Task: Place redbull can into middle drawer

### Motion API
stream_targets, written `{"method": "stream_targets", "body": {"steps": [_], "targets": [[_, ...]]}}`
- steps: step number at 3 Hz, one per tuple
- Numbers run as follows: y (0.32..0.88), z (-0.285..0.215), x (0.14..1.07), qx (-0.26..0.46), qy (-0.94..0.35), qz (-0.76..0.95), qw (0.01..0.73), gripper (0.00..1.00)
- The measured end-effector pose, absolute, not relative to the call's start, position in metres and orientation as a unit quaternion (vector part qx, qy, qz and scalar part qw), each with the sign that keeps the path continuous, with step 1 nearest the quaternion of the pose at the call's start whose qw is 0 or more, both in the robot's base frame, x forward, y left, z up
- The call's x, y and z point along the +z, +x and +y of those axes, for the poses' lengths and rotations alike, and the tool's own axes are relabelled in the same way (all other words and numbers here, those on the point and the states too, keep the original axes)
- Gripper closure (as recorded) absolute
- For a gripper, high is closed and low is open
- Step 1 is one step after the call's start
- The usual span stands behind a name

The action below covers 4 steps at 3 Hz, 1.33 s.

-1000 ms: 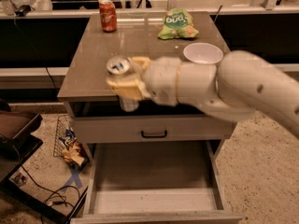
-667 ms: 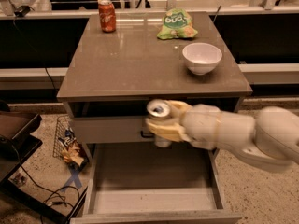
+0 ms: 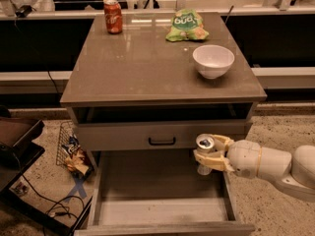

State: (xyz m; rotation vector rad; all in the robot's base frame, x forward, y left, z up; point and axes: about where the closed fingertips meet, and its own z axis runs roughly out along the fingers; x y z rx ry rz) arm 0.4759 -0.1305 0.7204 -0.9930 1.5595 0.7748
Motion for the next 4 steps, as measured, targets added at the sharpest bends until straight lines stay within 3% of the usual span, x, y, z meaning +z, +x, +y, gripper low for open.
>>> {"method": "stream_targets", "body": {"steps": [2, 3, 4], "targets": [[0.491, -0.153, 0.602, 0.37, -0.401, 0.638, 0.544, 1.0], [0.496, -0.141, 0.604, 0.372, -0.408, 0.637, 0.538, 1.0], [0.505, -0.087, 0.586, 0.387, -0.428, 0.615, 0.537, 1.0]]}}
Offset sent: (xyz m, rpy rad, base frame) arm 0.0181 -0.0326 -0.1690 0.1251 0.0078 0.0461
